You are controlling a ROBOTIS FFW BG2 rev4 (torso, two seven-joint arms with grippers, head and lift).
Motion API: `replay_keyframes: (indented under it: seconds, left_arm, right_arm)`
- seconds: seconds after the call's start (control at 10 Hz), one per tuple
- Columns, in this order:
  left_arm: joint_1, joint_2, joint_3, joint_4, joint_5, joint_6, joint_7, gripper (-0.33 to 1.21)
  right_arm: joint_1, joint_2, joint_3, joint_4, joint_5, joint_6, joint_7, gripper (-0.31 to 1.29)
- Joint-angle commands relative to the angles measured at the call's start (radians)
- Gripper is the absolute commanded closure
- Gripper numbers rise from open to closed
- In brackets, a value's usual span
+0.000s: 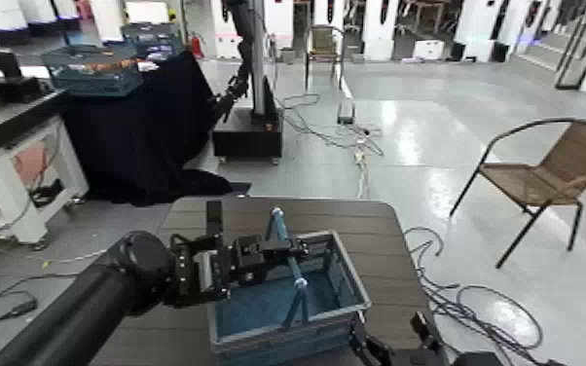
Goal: Place the crate on the table.
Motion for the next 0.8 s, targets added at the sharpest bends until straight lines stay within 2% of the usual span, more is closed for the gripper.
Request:
replay_keyframes:
  seconds: [0.1, 0.3, 0.4, 0.6, 0.7, 0.8]
  left_arm:
    - [-0.007, -0.005, -0.007, 0.022, 0.000, -0.012, 0.000, 1.15]
    - [-0.008, -0.005, -0.007, 0.027, 0.000, -0.024, 0.000, 0.93]
    - [-0.010, -0.005, -0.010, 0.027, 0.000, -0.030, -0.004, 0.90]
    - [-0.012, -0.005, -0.016, 0.027, -0.009, -0.050, -0.030, 0.19]
    - [-0.012, -0.004, -0.016, 0.026, -0.022, -0.065, -0.040, 0.06]
    - [-0.012, -0.004, -0.010, 0.024, -0.045, -0.091, -0.043, 0.14]
  right_arm:
    - [-0.003, -0.003, 0.002, 0.001, -0.002, -0.003, 0.000, 0.15]
    - [-0.005, -0.003, 0.003, 0.003, -0.006, -0.003, 0.000, 0.15]
    - [-0.005, -0.005, 0.003, 0.004, -0.006, -0.003, 0.002, 0.15]
    - [-0.005, -0.005, 0.003, 0.004, -0.008, -0.003, 0.002, 0.15]
    - [-0.005, -0.005, 0.003, 0.004, -0.009, -0.003, 0.002, 0.15]
    - [-0.003, -0.006, 0.002, 0.004, -0.011, -0.003, 0.002, 0.15]
